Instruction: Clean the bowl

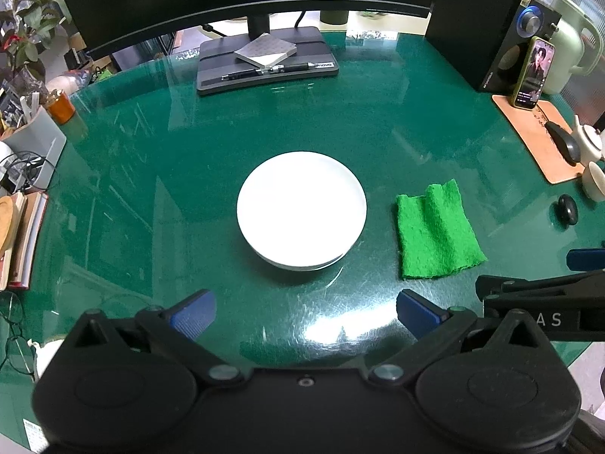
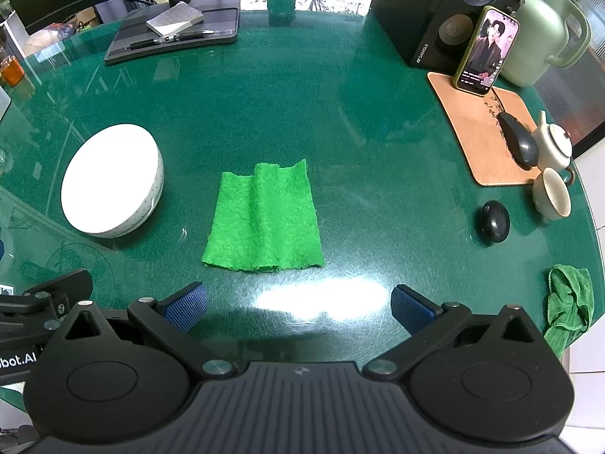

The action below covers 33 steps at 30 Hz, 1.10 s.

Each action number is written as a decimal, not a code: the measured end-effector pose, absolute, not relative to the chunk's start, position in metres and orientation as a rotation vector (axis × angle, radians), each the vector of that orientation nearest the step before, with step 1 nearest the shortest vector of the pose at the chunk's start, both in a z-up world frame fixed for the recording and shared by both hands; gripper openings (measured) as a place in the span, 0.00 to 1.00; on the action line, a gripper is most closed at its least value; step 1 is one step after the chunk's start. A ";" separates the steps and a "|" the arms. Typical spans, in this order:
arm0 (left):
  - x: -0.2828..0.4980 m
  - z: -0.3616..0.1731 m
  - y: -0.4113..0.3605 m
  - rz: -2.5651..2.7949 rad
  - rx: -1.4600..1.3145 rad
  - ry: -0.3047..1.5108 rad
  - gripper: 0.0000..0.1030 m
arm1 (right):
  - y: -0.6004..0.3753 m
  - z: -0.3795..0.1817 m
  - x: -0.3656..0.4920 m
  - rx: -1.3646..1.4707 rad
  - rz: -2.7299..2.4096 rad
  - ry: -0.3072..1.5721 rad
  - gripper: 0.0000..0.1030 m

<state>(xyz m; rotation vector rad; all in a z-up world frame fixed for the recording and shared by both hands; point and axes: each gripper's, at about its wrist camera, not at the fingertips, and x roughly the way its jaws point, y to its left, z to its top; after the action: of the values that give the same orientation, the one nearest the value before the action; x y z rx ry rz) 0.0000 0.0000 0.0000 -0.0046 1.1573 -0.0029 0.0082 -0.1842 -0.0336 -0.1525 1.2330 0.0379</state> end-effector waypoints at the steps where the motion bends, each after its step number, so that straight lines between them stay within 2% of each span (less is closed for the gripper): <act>1: 0.000 0.000 0.000 -0.004 -0.005 1.159 0.99 | -0.184 -0.034 0.008 -0.153 0.037 1.232 1.00; 33: 0.003 -0.003 0.000 -0.012 -0.002 1.182 0.99 | -0.184 -0.036 0.007 -0.149 0.037 1.238 1.00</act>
<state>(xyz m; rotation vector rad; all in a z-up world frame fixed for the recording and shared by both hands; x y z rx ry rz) 0.0027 0.0001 -0.0033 -0.0020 1.1819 -0.0116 0.0066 -0.1843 -0.0359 -0.1488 1.2377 0.0367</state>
